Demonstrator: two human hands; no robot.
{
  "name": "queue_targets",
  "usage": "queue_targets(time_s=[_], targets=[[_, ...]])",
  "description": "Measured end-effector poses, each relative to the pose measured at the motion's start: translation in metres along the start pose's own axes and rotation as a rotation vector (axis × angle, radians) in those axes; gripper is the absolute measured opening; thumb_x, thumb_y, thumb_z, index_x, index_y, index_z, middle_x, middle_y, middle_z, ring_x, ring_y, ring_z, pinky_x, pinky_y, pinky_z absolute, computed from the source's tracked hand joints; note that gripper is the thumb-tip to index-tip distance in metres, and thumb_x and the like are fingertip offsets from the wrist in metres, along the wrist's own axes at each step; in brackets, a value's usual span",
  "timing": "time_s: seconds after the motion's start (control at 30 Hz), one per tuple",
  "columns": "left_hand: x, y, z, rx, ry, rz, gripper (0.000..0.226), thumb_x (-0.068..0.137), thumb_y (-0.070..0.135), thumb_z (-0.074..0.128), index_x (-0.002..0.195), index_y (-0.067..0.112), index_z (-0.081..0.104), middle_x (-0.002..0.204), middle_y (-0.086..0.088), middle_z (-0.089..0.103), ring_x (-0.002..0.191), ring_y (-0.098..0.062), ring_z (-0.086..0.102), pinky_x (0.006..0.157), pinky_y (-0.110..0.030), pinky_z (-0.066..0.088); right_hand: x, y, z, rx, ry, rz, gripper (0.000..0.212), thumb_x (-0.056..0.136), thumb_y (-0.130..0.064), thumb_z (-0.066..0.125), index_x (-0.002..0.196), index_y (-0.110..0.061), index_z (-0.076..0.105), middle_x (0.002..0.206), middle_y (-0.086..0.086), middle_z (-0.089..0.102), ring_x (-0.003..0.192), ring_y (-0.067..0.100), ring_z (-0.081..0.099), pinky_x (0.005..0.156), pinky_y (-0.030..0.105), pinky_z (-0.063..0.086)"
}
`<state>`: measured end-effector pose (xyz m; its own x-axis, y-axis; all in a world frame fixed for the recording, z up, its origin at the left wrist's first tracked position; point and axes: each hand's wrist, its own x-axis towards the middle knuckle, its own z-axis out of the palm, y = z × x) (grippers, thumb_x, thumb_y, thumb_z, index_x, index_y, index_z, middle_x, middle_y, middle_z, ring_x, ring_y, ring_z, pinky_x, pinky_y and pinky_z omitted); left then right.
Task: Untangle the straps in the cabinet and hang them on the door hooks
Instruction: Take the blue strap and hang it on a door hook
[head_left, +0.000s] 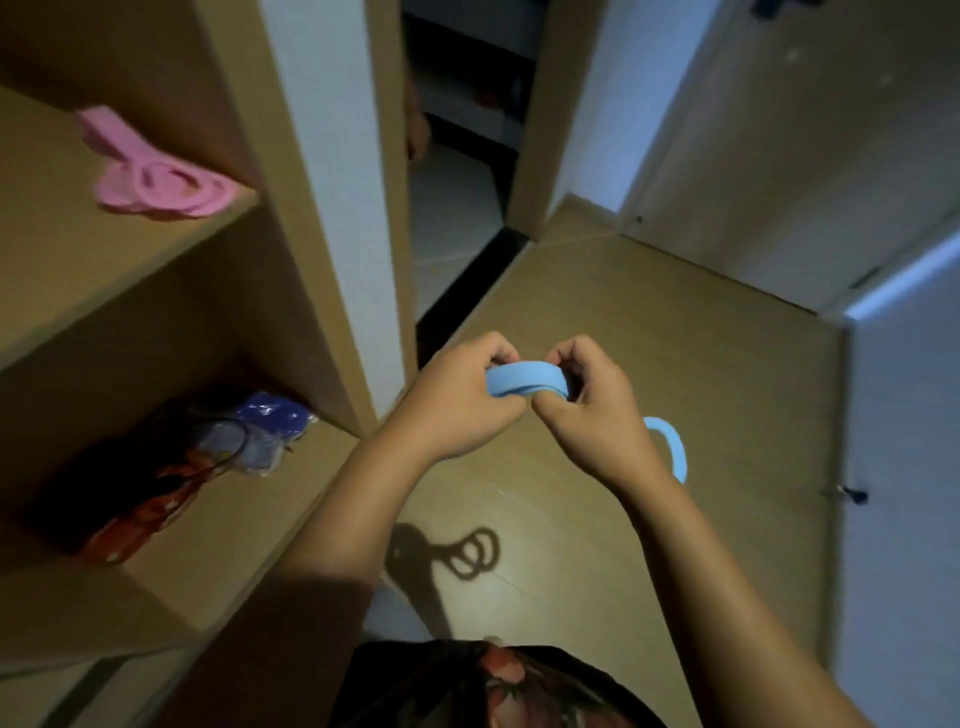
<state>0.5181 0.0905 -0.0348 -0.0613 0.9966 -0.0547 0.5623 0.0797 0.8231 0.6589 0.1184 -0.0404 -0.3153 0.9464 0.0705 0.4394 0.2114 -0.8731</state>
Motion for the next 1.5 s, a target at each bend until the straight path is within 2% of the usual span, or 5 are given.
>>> queue_targets(time_s=[0.2,0.4,0.83,1.13,1.5], targets=[[0.027,0.041,0.099,0.098,-0.026,0.141,0.043,0.076,0.021,0.068,0.117,0.019,0.054,0.12,-0.003,0.049,0.106,-0.021,0.053,0.089,-0.033,0.046,-0.029,0.045,-0.08,-0.06,0.388,0.226,0.02,0.072,0.001,0.058,0.08,-0.014,0.05,0.066,-0.009,0.048,0.054,0.003,0.043,0.049,0.012,0.035],[0.06,0.086,0.154,-0.175,-0.328,0.053,0.015,0.079,0.019,0.063,0.065,0.025,0.061,0.064,0.007,0.06,0.061,-0.009,0.052,0.069,-0.033,0.048,-0.022,0.062,-0.13,-0.081,0.614,0.356,0.024,0.072,-0.003,0.059,0.074,-0.018,0.041,0.067,-0.007,0.045,0.058,0.009,0.04,0.051,0.023,0.033],[0.199,0.112,0.18,-0.207,-0.671,-0.033,0.039,0.068,0.039,0.05,0.068,0.004,0.067,0.07,-0.011,0.061,0.068,-0.016,0.054,0.063,-0.029,0.037,0.086,0.09,-0.186,0.03,0.735,0.644,0.028,0.069,-0.005,0.067,0.069,-0.014,0.04,0.066,0.002,0.047,0.064,0.019,0.047,0.061,0.036,0.043],[0.279,0.14,0.197,-0.534,-0.766,0.013,0.034,0.083,-0.012,0.041,0.103,0.013,0.055,0.073,0.003,0.058,0.053,0.01,0.056,0.054,-0.005,0.044,0.156,0.115,-0.214,0.264,0.72,0.588,0.014,0.076,-0.015,0.073,0.073,-0.009,0.061,0.065,0.003,0.06,0.051,0.003,0.051,0.046,0.013,0.039],[0.406,0.199,0.278,-0.363,-0.519,0.185,0.022,0.068,0.02,0.057,0.083,0.037,0.053,0.07,0.008,0.056,0.063,-0.012,0.05,0.065,-0.036,0.048,0.248,0.187,-0.334,0.039,0.813,0.587,0.022,0.084,-0.017,0.059,0.066,-0.016,0.047,0.061,-0.006,0.043,0.052,0.007,0.04,0.049,0.021,0.032]])
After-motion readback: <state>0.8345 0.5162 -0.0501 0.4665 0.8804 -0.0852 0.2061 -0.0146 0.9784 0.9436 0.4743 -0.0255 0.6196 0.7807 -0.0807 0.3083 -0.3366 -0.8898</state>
